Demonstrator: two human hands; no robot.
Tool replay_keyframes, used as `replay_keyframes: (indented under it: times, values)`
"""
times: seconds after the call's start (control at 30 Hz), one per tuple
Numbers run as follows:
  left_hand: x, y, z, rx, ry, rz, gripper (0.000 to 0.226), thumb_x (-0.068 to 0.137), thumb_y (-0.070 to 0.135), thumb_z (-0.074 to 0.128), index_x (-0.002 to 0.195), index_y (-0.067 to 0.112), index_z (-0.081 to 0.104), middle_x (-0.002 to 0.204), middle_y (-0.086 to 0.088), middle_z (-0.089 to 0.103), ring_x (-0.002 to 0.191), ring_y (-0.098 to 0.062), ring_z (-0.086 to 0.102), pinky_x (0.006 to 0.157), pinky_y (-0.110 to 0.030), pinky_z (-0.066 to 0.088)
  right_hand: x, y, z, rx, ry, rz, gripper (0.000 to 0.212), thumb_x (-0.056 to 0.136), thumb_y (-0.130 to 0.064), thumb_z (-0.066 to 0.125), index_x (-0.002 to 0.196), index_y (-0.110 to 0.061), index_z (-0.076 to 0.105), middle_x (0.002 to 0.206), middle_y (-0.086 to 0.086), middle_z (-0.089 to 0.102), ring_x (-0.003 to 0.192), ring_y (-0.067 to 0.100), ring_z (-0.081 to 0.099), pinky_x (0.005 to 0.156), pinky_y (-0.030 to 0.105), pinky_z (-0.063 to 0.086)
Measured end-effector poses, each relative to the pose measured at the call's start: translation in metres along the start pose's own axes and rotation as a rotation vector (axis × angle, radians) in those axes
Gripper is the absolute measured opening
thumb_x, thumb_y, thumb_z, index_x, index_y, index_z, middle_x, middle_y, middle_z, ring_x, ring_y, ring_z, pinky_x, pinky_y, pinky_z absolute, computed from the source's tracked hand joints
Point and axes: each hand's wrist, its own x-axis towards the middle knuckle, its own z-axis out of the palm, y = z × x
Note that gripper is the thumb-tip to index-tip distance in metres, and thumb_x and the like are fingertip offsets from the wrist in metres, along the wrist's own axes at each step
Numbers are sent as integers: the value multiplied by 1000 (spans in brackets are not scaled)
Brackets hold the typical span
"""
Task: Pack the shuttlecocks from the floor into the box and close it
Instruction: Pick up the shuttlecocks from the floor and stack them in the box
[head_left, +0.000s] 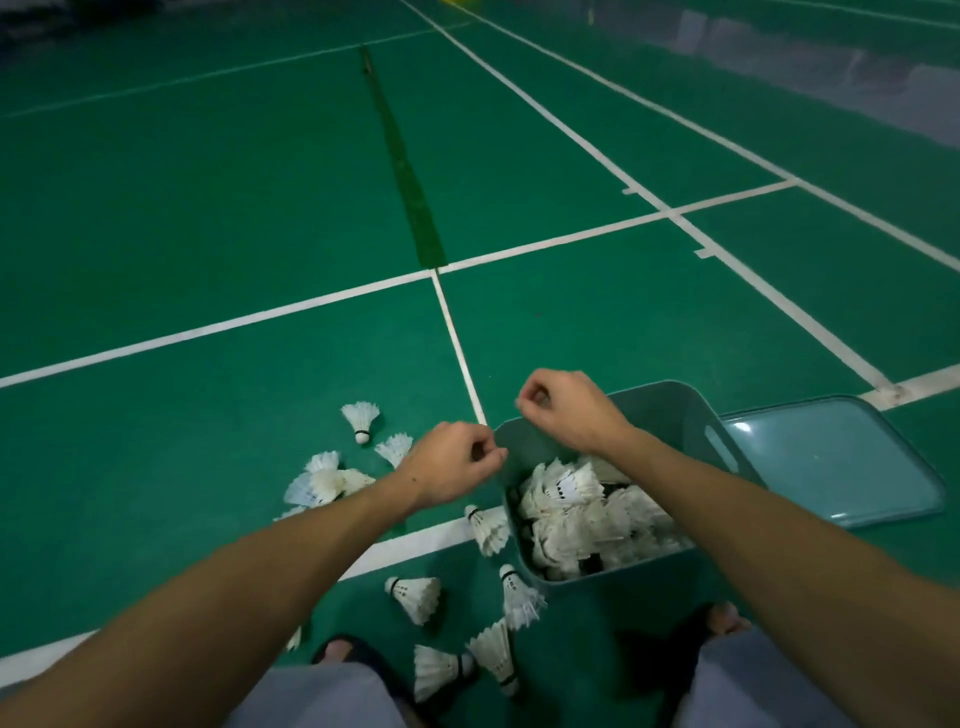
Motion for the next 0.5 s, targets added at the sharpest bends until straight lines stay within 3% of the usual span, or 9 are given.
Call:
replay_keyframes:
  times: [0.13,0.23,0.3,0.4,0.5]
  values:
    - [-33,-45,-2,171,-189,-50,32,88,54,60,75,25,64,74,6,71,68,-17,66,67,-38,57,-1,-67,29,-71,-149,-181,17,92,-41,63,97,-27,70,94,-10,74,85,14,68,80,38,58]
    - [-58,-65,15,184,-442,-110,30,88,55,68,96,26,72,95,2,76,88,-20,70,80,-35,58,-11,-100,62,-124,-389,-254,19,96,-33,63,103,-17,73,101,0,75,89,18,69,81,36,57]
    - [-72,-78,37,294,-590,-127,42,85,55,74,118,29,71,117,2,74,110,-24,68,92,-33,55,-20,-109,90,-180,-569,-235,19,98,-27,62,103,-12,73,98,5,76,85,21,72,80,37,60]
    - [-92,-93,69,461,-666,-66,69,79,63,79,138,32,60,144,-4,59,131,-31,55,107,-41,48,-38,-110,129,-218,-839,-93,23,102,-18,53,103,-3,71,89,14,78,73,27,78,73,42,66]
    - [-107,-98,95,571,-681,21,90,76,68,79,151,31,48,159,-8,38,140,-37,41,116,-52,39,-59,-99,157,-345,-916,-88,21,101,-14,53,94,-2,69,82,15,73,71,32,72,68,37,62]
